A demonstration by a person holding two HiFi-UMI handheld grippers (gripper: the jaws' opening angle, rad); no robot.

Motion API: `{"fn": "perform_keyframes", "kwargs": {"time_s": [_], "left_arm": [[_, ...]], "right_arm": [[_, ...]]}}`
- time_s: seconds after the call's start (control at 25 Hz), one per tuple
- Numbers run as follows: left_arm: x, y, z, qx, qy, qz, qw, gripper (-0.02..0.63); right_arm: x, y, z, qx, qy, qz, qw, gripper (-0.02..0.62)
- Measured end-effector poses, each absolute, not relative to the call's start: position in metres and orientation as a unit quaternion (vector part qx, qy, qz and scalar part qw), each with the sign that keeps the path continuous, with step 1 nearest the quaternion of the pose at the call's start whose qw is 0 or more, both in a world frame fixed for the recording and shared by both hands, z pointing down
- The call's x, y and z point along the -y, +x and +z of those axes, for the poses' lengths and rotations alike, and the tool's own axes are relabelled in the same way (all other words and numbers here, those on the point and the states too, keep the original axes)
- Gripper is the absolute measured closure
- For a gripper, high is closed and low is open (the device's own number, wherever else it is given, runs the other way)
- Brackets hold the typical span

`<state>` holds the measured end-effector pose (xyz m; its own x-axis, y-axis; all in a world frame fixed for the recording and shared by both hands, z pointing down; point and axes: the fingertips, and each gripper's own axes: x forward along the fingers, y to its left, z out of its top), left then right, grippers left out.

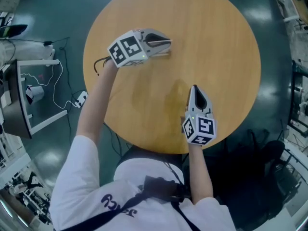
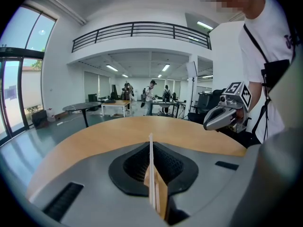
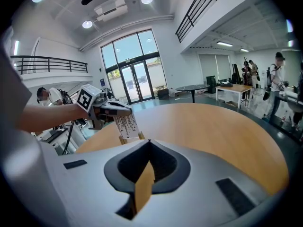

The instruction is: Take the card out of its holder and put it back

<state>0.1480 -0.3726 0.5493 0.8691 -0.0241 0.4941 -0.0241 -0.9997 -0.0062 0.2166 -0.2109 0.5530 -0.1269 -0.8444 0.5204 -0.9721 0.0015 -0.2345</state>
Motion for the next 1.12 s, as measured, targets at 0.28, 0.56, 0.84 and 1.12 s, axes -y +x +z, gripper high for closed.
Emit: {"fn": "perform_keyframes", "kwargs": {"time_s": [0.28,0.56,0.84,1.12], "left_arm": [[0.372,0.151,0.592,0.02,0.959,0.281,0.002,0.575],[0.388,0.135,0.594,0.079,0.954,0.289,0.007,0.407],[0.389,0.066,0.581,0.209,0.942,0.258,0.044,0.348],[0.277,0.027,0.564,0.299,0.929,0.162,0.149,0.348]], "right_arm": [[0.211,0.213,0.554,0.7,0.648,0.274,0.119,0.594],[0.209,0.212,0.54,0.703,0.652,0.259,0.117,0.594],[0.188,0.199,0.525,0.704,0.662,0.237,0.104,0.594],[0.155,0.161,0.501,0.72,0.655,0.212,0.083,0.594]]}}
